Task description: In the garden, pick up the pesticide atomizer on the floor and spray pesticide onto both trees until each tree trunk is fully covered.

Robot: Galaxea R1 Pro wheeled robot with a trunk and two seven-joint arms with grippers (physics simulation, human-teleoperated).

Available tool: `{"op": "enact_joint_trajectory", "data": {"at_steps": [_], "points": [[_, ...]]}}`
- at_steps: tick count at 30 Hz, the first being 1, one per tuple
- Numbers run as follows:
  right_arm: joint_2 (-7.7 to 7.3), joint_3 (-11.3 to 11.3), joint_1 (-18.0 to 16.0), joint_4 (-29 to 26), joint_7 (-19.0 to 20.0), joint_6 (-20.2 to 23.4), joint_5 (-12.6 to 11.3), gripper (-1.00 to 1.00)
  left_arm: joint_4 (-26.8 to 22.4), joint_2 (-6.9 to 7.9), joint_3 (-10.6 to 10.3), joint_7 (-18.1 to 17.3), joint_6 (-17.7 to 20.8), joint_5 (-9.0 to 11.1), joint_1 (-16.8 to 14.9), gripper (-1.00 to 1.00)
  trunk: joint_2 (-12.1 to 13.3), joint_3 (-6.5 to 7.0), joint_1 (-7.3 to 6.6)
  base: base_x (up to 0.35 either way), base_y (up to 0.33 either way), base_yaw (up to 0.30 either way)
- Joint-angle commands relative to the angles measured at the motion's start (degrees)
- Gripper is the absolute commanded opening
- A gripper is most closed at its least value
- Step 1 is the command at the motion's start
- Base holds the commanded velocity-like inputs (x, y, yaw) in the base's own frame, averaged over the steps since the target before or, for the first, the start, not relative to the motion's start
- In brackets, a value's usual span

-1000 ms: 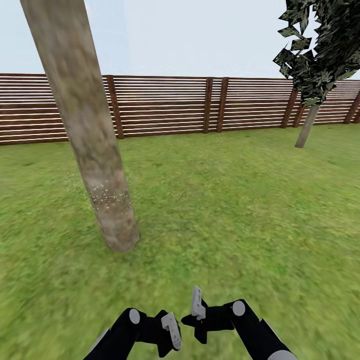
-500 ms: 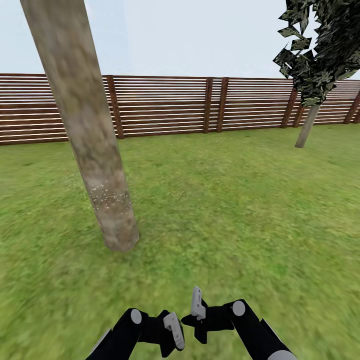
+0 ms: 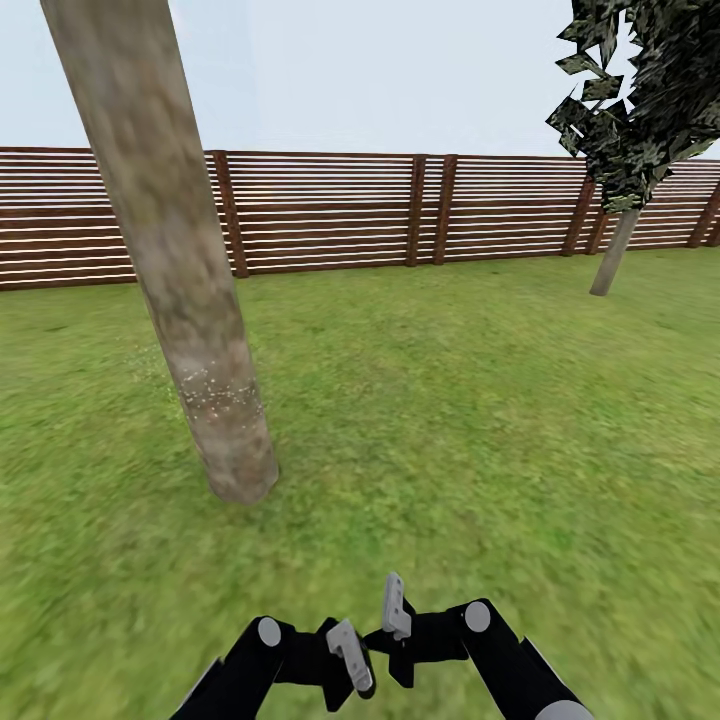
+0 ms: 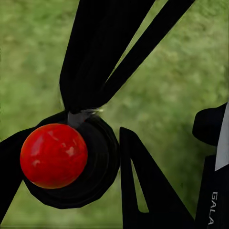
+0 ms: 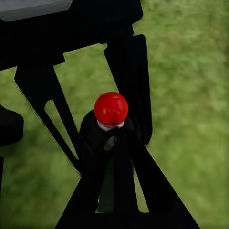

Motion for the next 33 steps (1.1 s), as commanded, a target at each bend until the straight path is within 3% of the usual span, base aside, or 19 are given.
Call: {"op": "enact_joint_trajectory", "data": {"at_steps": [1,5,9,10,14,18,19,20,22,23,24,27,28,31,32,33], "points": [[0.02,-0.1,0.0,-0.1,0.1,-0.3,0.5,-1.00,0.0,0.22,0.0,-0.1,0.0,-0.3,0.0,-1.00,0.0,-0.05,-0.01,0.000,0.000,0.000],[0.02,-0.1,0.0,-0.1,0.1,-0.4,0.5,-1.00,1.4,1.29,0.1,0.1,-0.2,-0.8,0.0,-1.00,0.0,-0.05,-0.01,0.000,0.000,0.000],[-0.05,-0.1,0.0,0.0,0.1,-0.4,0.5,-1.00,1.5,5.12,0.3,0.1,-0.4,-0.8,0.1,-1.00,0.0,-0.05,-0.01,0.000,0.000,0.000],[-0.06,-0.1,0.0,0.0,0.1,-0.4,0.5,1.00,1.6,6.16,0.3,0.1,-0.4,-0.7,0.1,-1.00,0.0,-0.05,-0.01,0.000,0.000,0.000],[-0.22,-0.1,0.0,0.2,0.0,-0.4,0.5,1.00,1.6,9.69,1.5,0.1,-0.5,-0.4,0.1,-1.00,0.0,-0.05,-0.01,0.000,0.000,0.000],[-0.75,-0.5,0.0,1.4,-1.9,-0.5,0.5,1.00,1.6,12.91,6.8,0.3,-2.1,-0.4,0.7,-1.00,0.0,-0.05,-0.01,0.000,0.000,0.000],[-1.36,-0.5,0.1,2.8,-5.3,-0.5,0.5,1.00,1.5,13.19,9.2,0.7,-2.5,-0.4,0.7,-1.00,0.0,-0.05,-0.01,0.000,0.000,0.000],[-2.26,-0.5,0.1,5.3,-10.5,-0.5,0.3,1.00,1.5,13.29,12.9,1.9,-2.7,-0.4,0.8,-1.00,0.0,-0.05,-0.01,0.000,0.000,0.000],[-3.72,-0.6,0.2,12.1,-22.3,-0.6,-0.8,1.00,1.5,13.36,22.0,5.2,-3.0,-0.5,1.0,-1.00,0.0,-0.05,-0.01,0.000,0.000,0.000],[-4.12,-0.6,0.2,18.0,-31.7,-0.7,-2.8,1.00,1.5,13.38,28.4,7.9,-3.2,-0.5,1.5,-1.00,0.0,-0.05,-0.01,0.000,0.000,0.000],[-4.24,-0.5,0.2,22.3,-39.1,-0.9,-4.8,1.00,1.6,13.38,32.6,9.8,-3.3,-0.4,2.0,-1.00,0.0,-0.05,-0.01,0.000,0.000,0.000],[-4.36,-0.5,0.2,32.3,-59.7,-6.0,-13.2,1.00,1.9,12.85,42.8,17.4,-8.4,-0.3,3.0,-1.00,0.0,-0.05,-0.01,0.000,0.000,0.000],[-4.38,-0.5,0.3,33.8,-64.3,-8.0,-16.5,1.00,3.1,12.73,45.5,20.3,-9.9,-0.2,3.1,-1.00,0.0,-0.05,-0.01,0.000,0.000,0.000],[-4.45,-0.5,0.3,35.5,-69.5,-10.8,-26.3,1.00,10.0,12.62,50.7,28.0,-13.6,-0.2,3.1,-1.00,0.0,-0.05,-0.01,0.000,0.000,0.000],[-4.73,-0.5,0.3,35.8,-70.2,-11.3,-28.8,1.00,14.3,12.75,51.9,32.0,-17.7,-0.2,3.1,-1.00,0.0,-0.05,-0.01,0.000,0.000,0.000],[-5.00,-0.5,0.3,35.8,-70.3,-11.4,-29.3,1.00,16.0,12.79,52.2,33.6,-19.0,-0.3,3.1,-1.00,0.0,-0.05,-0.01,0.000,0.000,0.000]]}}
